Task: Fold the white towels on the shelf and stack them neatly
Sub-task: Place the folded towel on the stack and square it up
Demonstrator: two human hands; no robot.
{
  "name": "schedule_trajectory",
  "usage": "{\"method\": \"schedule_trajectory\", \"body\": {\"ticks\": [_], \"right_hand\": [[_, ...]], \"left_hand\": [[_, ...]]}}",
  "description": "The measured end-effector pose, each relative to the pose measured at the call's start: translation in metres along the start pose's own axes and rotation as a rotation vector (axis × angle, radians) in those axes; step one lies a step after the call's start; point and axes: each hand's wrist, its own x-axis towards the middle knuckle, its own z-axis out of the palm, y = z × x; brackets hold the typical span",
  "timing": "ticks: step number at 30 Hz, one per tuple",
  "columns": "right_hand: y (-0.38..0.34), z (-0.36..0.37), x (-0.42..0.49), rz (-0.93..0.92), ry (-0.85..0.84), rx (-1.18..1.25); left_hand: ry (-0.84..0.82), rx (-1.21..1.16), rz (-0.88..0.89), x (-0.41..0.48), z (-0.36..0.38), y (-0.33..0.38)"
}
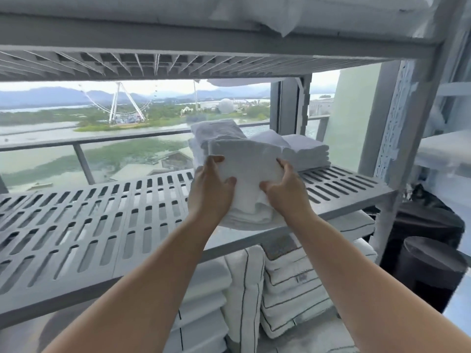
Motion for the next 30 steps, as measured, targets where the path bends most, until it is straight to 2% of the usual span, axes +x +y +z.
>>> {"method": "schedule_trajectory", "body": {"ticks": [7, 13, 19, 26, 30], "right_hand": [[0.044, -0.065, 0.042, 0.033, 0.104, -0.063], [0.085, -0.102, 0.088, 0.081, 0.190, -0.012], [0.114, -0.134, 0.164, 0.035, 0.288, -0.062], [0.117, -0.163, 0.270, -0.018, 0.247, -0.153], [0.121, -0.167, 0.322, -0.044, 0.175, -0.131]], "left_hand": [[-0.044, -0.059, 0.070, 0.016, 0.081, 0.051], [-0.084, -0.100, 0.131, 0.049, 0.161, 0.081], [-0.077, -0.192, 0.187, 0.101, 0.238, 0.108], [-0.055, -0.276, 0.170, 0.180, 0.300, 0.128], [-0.040, -0.234, 0.147, 0.225, 0.319, 0.134]]}}
